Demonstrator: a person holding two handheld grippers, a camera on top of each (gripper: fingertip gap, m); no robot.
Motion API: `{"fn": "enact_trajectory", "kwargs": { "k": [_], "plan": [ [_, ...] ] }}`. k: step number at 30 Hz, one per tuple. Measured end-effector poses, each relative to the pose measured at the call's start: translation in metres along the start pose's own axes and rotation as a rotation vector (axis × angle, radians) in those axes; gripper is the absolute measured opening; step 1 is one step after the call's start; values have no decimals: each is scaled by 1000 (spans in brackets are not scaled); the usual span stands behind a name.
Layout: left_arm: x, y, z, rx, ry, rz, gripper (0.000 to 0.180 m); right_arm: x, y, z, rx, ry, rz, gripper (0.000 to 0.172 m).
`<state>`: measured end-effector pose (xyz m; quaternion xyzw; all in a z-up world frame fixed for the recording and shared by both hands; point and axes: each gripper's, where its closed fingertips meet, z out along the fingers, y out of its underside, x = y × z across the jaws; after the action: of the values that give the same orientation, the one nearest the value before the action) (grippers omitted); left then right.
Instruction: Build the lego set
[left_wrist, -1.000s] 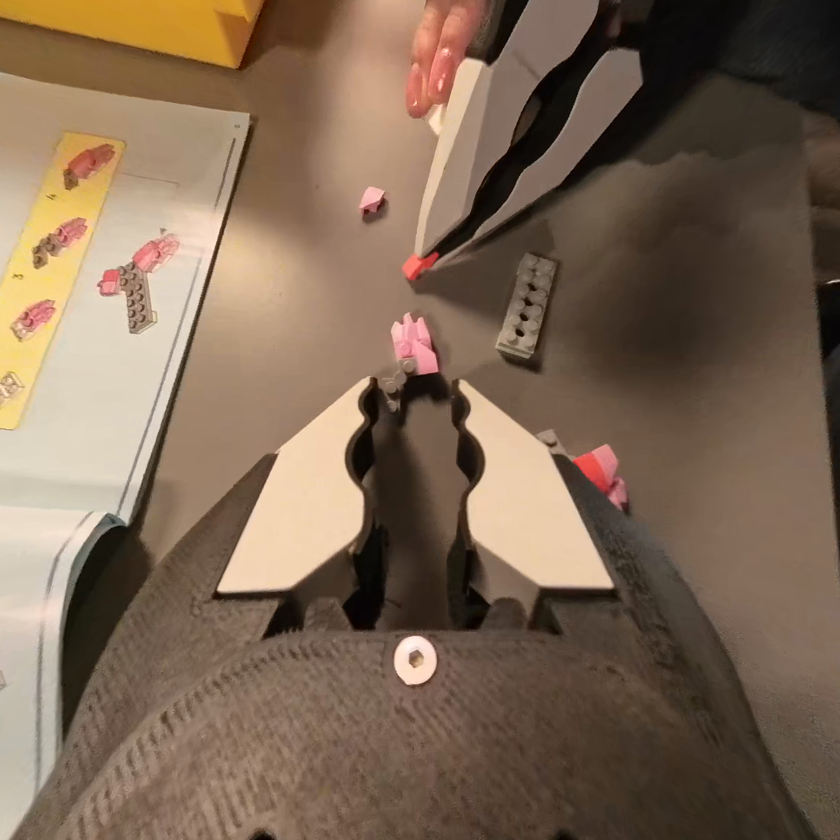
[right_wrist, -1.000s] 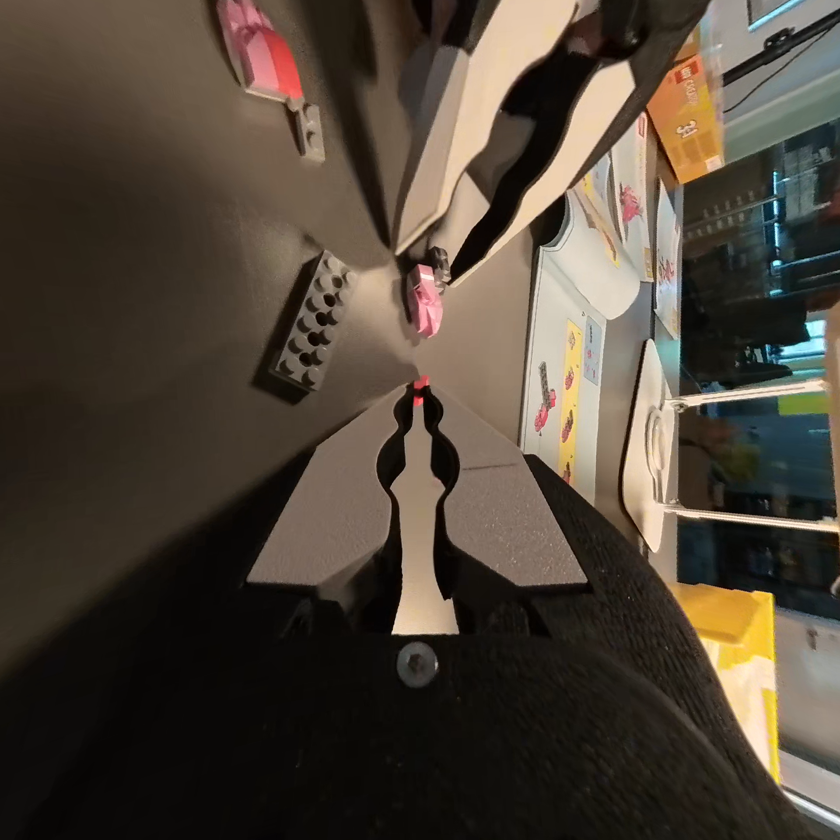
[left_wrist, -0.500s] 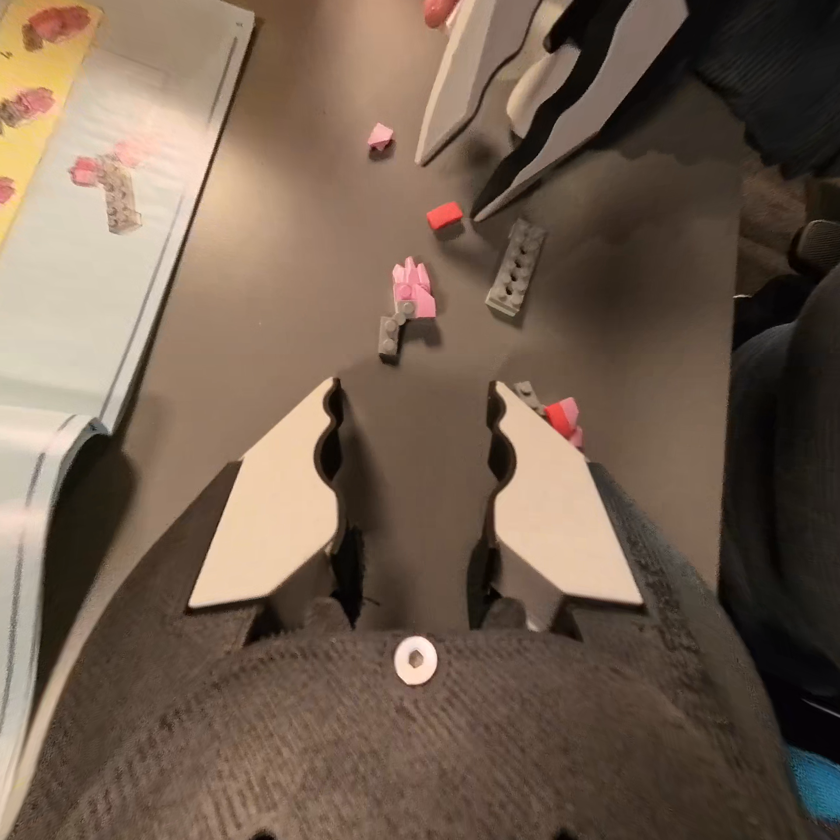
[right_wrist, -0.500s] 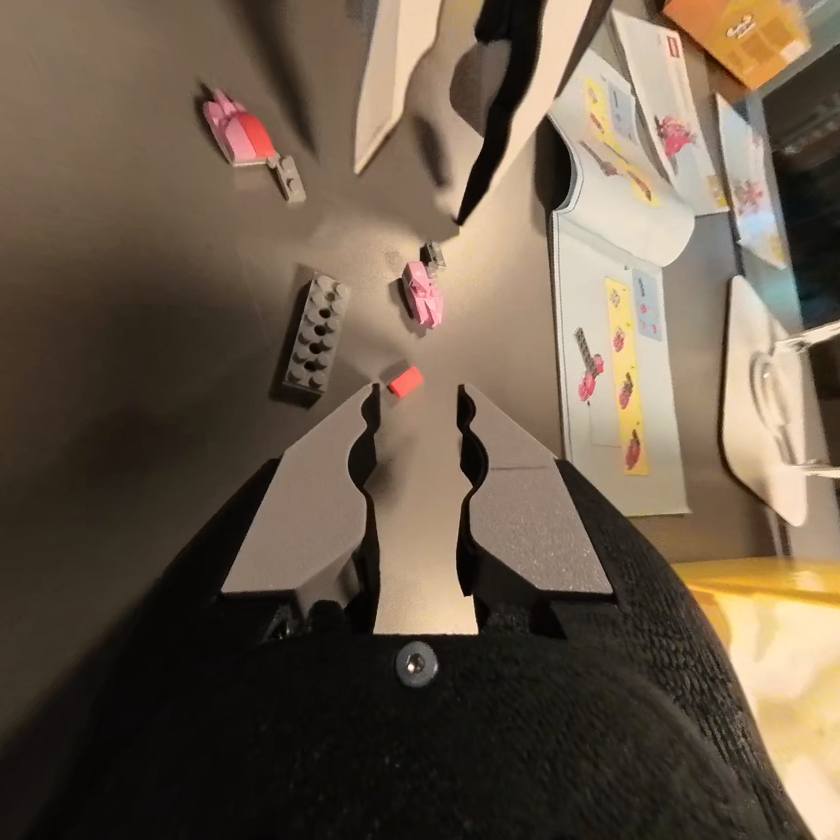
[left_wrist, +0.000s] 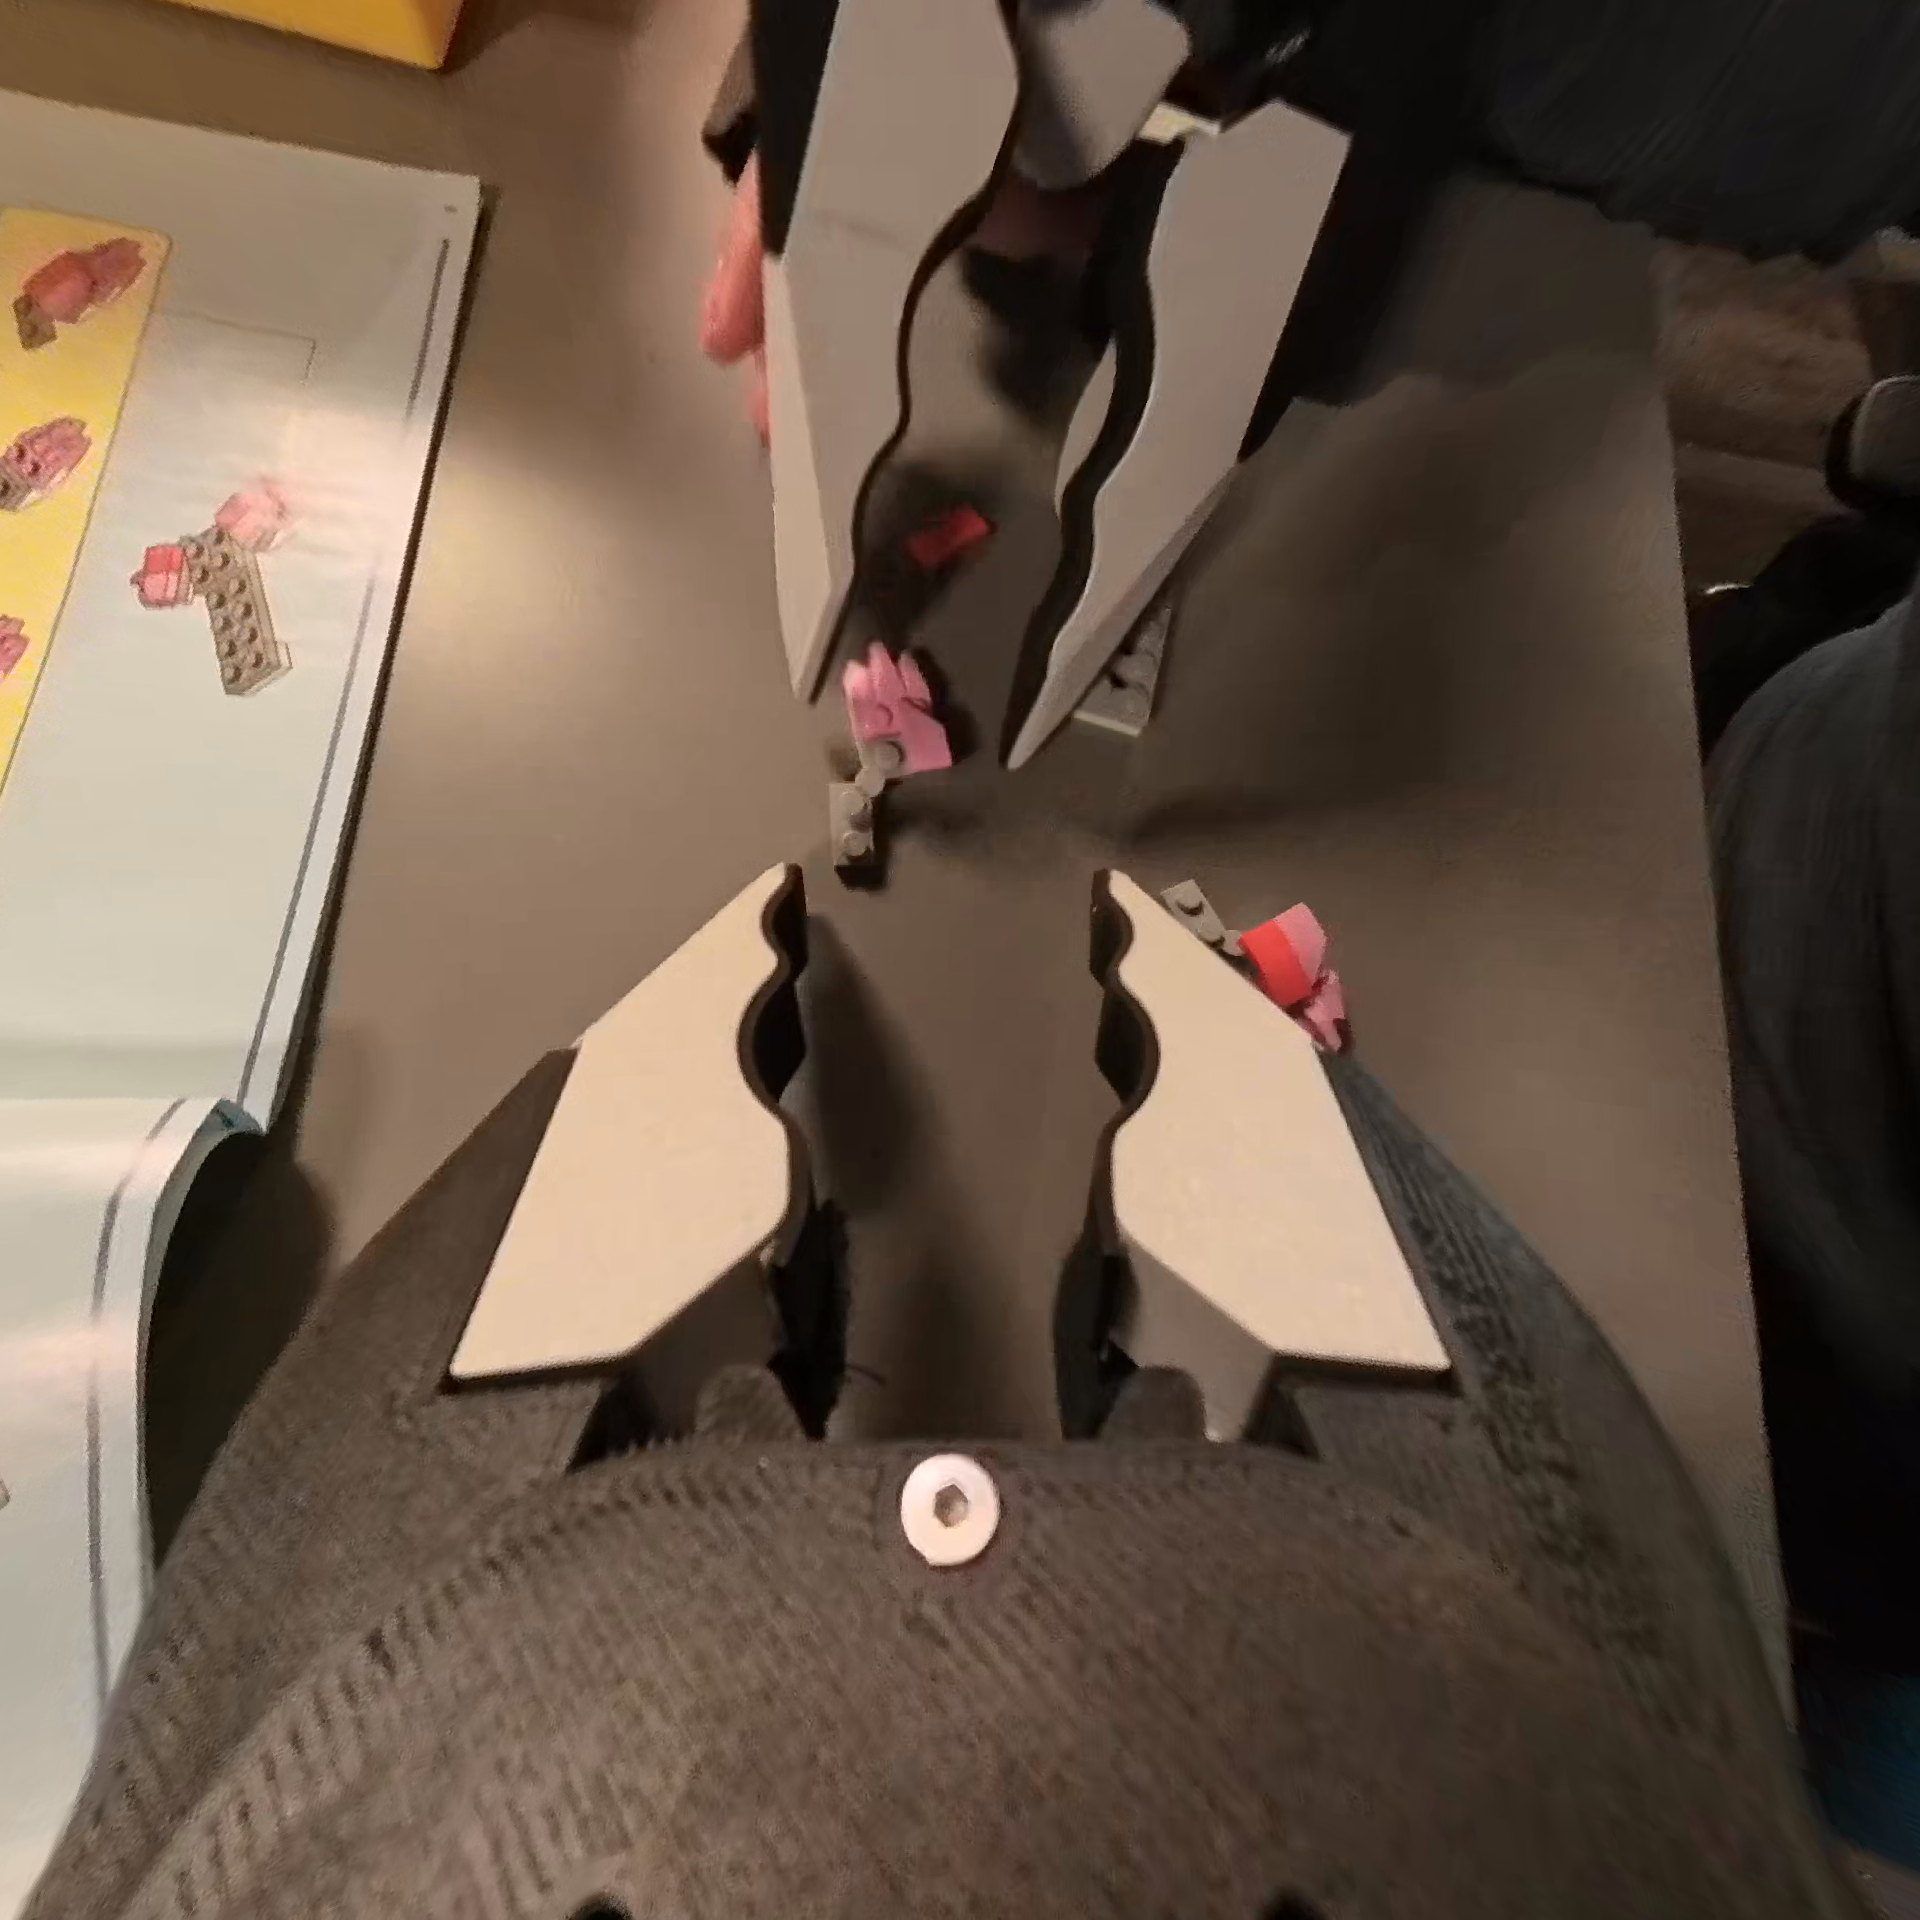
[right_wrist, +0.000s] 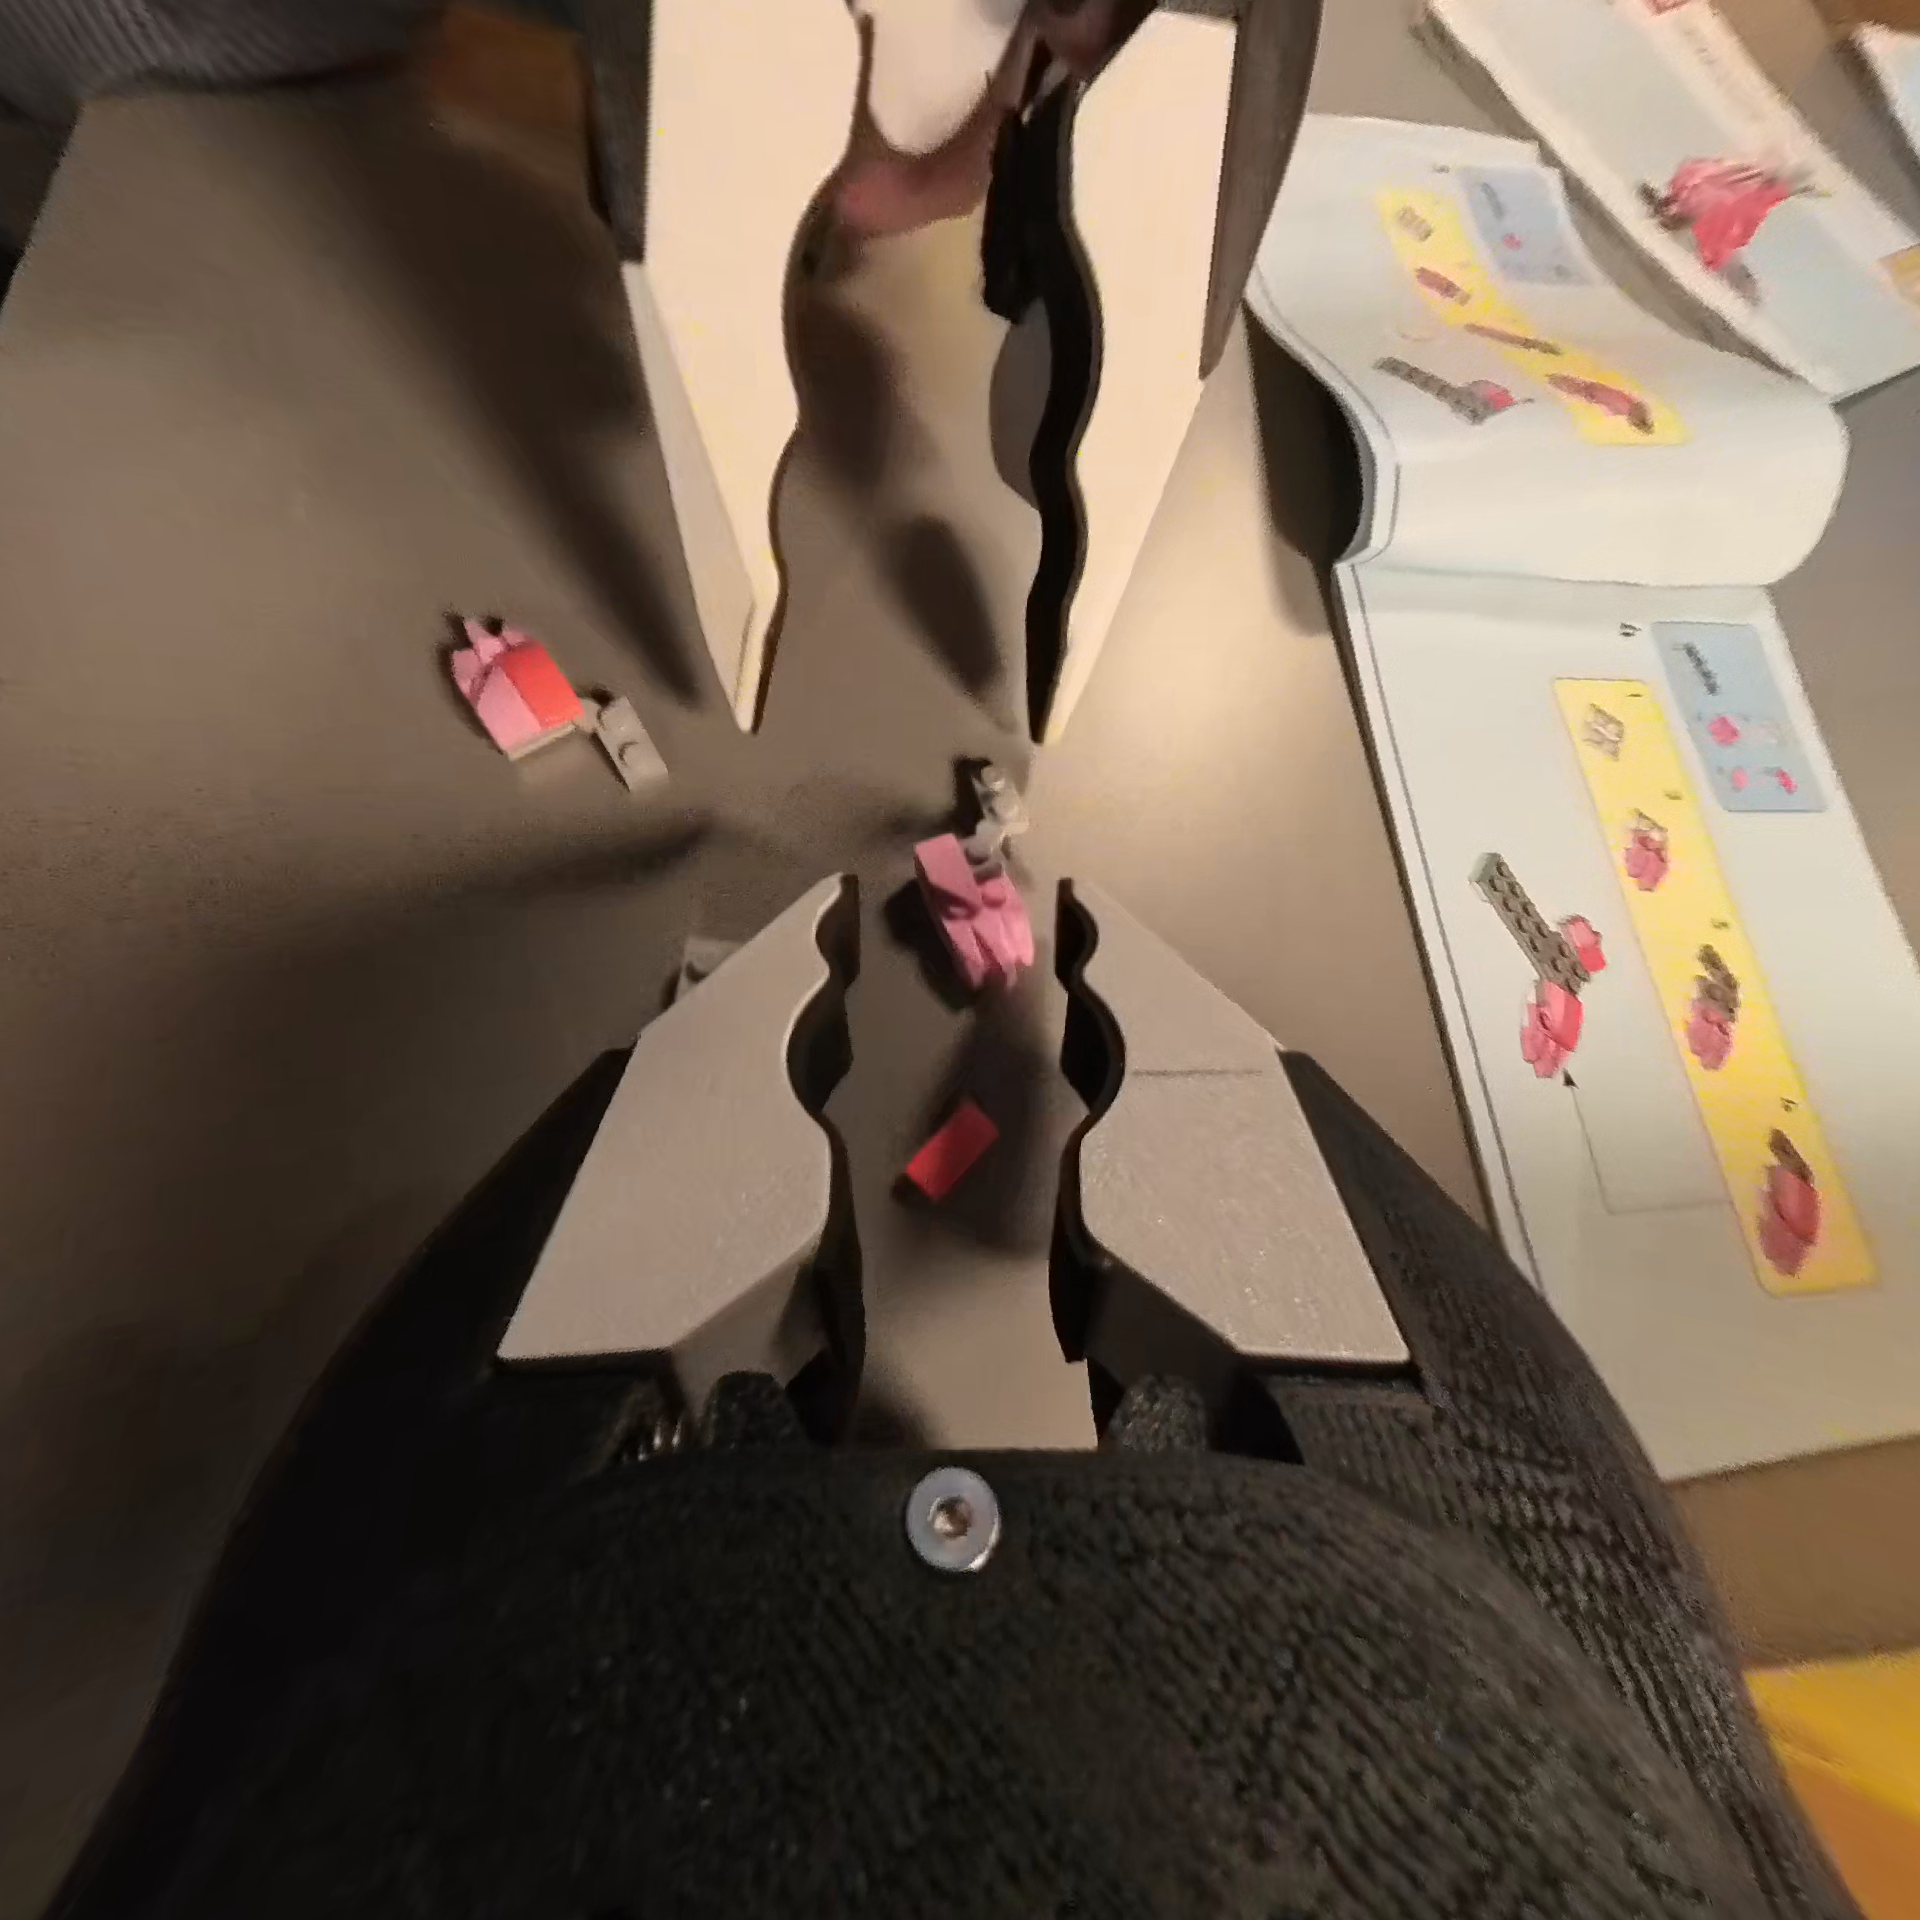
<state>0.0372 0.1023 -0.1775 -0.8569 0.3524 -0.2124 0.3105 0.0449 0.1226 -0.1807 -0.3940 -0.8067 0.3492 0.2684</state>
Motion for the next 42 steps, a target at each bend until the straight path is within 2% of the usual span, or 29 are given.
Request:
{"fn": "enact_trajectory", "kwargs": {
  "k": [2, 5, 11, 16, 19, 21, 25, 29, 31, 33, 36, 42],
  "plan": [
    [-1, -4, 1, 21, -28, 64, 53, 2, 0, 2, -10, 1, 28, 32],
    [-4, -3, 4, 37, -126, 233, 53, 9, 6, -3, -17, 23, 51, 14],
    [-15, -23, -1, 92, -446, 609, 49, 9, 5, -13, 27, 41, 40, 14],
    [-18, -35, -5, 50, -726, 953, 32, 6, -7, -24, 130, 26, 58, 14],
    [-13, -40, -2, 50, -785, 1065, 27, 5, -13, -30, 180, 18, 73, 14],
    [-14, -38, 2, 15, -810, 1099, 25, 3, -15, -32, 199, 2, 86, 14],
    [-15, -44, -1, 14, -886, 1152, 5, 0, -14, -31, 195, -14, 89, 14],
    [-15, -45, -3, -4, -905, 1159, 4, 3, -14, -34, 196, -9, 137, 19],
    [-18, -44, -3, -16, -911, 1149, 3, 12, -8, -42, 147, 42, 181, 27],
    [-21, -41, -2, -41, -909, 1141, 3, 14, 4, -48, 70, 57, 220, 18],
    [-26, -35, 1, -85, -904, 1147, 3, 7, 26, -46, -55, 21, 285, 20],
    [-25, -32, 4, -97, -890, 1159, 3, 0, 35, -38, -122, 1, 293, 18]
  ]
}}
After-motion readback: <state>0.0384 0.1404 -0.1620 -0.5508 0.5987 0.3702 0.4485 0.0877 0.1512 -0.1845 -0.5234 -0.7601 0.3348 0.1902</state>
